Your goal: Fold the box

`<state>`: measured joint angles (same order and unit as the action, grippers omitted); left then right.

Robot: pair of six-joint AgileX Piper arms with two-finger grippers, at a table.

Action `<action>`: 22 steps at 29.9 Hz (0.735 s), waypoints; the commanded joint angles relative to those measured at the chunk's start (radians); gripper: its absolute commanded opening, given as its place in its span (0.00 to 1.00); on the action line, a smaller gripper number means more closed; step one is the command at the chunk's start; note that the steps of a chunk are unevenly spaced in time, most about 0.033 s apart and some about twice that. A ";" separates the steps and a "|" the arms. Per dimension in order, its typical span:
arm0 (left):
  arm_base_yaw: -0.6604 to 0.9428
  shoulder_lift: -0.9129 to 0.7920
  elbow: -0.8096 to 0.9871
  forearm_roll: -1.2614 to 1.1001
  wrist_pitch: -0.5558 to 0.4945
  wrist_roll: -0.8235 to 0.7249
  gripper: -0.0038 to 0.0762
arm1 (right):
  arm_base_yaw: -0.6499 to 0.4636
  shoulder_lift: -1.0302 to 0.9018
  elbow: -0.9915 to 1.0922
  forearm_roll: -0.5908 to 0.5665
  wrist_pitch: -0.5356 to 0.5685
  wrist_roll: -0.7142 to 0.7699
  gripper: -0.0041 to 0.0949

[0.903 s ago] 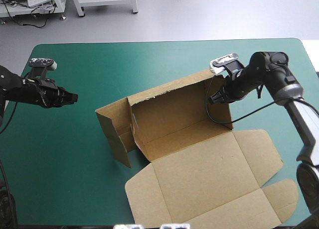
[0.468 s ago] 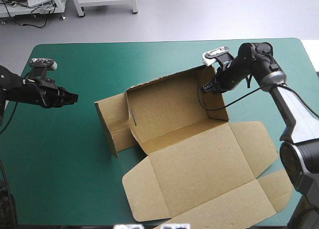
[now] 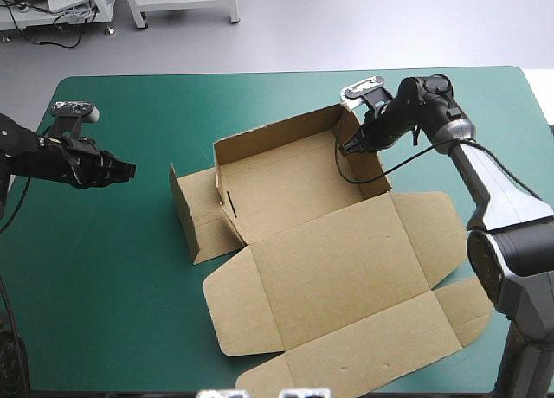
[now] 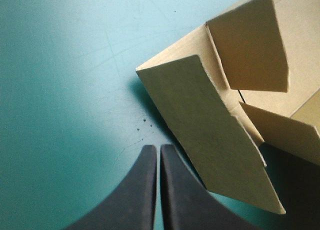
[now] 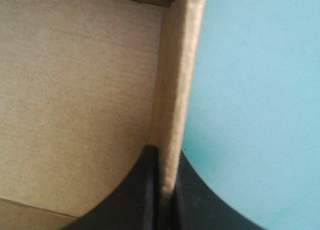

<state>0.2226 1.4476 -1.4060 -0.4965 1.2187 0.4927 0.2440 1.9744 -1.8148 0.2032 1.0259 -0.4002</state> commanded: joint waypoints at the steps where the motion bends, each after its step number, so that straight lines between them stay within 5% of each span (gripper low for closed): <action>1: 0.004 -0.029 -0.026 -0.045 -0.020 0.000 0.06 | -0.005 -0.016 -0.013 -0.099 -0.010 -0.054 0.05; 11: 0.004 -0.029 -0.026 -0.045 -0.020 0.000 0.06 | -0.005 0.010 -0.013 -0.143 -0.076 -0.058 0.37; 22: 0.004 -0.029 -0.026 -0.045 -0.024 0.000 0.06 | -0.005 0.002 -0.014 -0.151 -0.110 -0.008 0.38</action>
<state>0.2226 1.4476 -1.4060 -0.4965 1.2197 0.4927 0.2440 2.0359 -1.8076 0.0825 0.9329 -0.4073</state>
